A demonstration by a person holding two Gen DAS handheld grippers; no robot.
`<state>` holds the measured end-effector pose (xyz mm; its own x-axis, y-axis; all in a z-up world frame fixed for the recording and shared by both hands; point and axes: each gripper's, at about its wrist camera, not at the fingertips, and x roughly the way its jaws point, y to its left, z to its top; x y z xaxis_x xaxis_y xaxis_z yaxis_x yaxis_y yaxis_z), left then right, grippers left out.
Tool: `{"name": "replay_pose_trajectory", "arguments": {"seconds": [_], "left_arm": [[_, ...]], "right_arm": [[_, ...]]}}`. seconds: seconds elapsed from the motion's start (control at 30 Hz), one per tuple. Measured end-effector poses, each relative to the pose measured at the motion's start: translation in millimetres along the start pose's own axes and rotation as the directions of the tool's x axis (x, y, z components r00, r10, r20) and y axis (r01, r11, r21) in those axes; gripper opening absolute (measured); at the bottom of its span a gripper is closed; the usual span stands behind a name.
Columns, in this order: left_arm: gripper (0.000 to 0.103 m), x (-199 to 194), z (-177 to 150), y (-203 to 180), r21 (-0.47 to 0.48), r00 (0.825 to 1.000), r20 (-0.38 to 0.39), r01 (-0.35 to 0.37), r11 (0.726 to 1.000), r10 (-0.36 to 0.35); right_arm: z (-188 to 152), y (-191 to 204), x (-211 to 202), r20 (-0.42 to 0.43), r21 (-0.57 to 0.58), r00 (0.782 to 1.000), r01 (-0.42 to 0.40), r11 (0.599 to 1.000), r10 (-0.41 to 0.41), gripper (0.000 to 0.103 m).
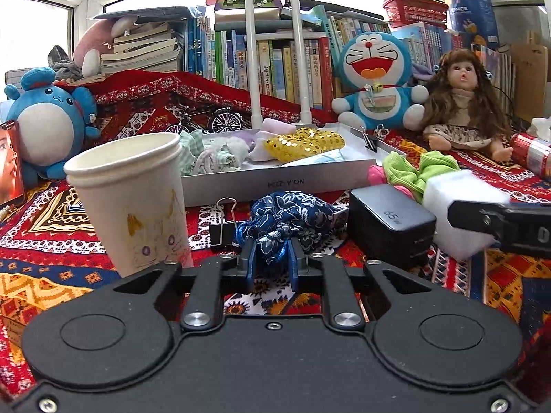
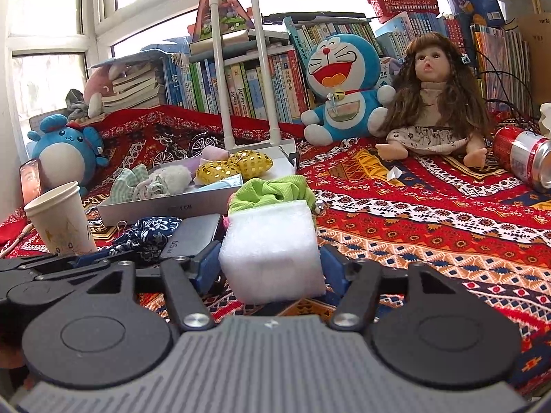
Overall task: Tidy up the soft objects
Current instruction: 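Grasp the navy floral scrunchie with the left tool while the right tool grasps the white foam cube, then carry the navy scrunchie and the foam cube over the tray with both tools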
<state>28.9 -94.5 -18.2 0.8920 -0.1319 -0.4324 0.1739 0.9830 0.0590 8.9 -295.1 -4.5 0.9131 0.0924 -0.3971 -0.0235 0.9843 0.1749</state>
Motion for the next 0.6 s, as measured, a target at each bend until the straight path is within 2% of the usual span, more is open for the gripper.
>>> {"name": "replay_pose_trajectory", "arguments": {"seconds": [0.27,0.33,0.43,0.5,0.57,0.6], "left_arm": [[0.018,-34,-7,14,0.030,0.997,-0.036,0.076,0.997,-0.075],[0.022,-42,-10,16,0.050,0.995,-0.034,0.094,0.994,-0.092],[0.032,-49,-12,18,0.063,0.997,0.006,0.075,0.995,-0.076],[0.047,-50,-11,18,0.055,0.998,0.033,0.054,0.997,-0.056],[0.048,-48,-9,17,0.064,0.997,0.051,0.047,0.997,-0.050],[0.049,-47,-9,16,0.072,0.997,0.059,0.042,0.996,-0.047]], "right_arm": [[3,5,-14,0.059,-0.024,0.998,0.031,0.999,-0.030,0.064],[3,4,-17,0.056,-0.024,0.998,0.037,0.999,-0.035,0.065],[2,1,-18,0.046,-0.018,0.998,0.050,0.999,-0.049,0.066],[1,-2,-16,0.040,-0.003,0.998,0.058,0.998,-0.058,0.069],[1,-4,-14,0.036,0.019,0.998,0.055,0.998,-0.056,0.069],[1,-5,-14,0.038,0.026,0.998,0.057,0.998,-0.058,0.074]]}}
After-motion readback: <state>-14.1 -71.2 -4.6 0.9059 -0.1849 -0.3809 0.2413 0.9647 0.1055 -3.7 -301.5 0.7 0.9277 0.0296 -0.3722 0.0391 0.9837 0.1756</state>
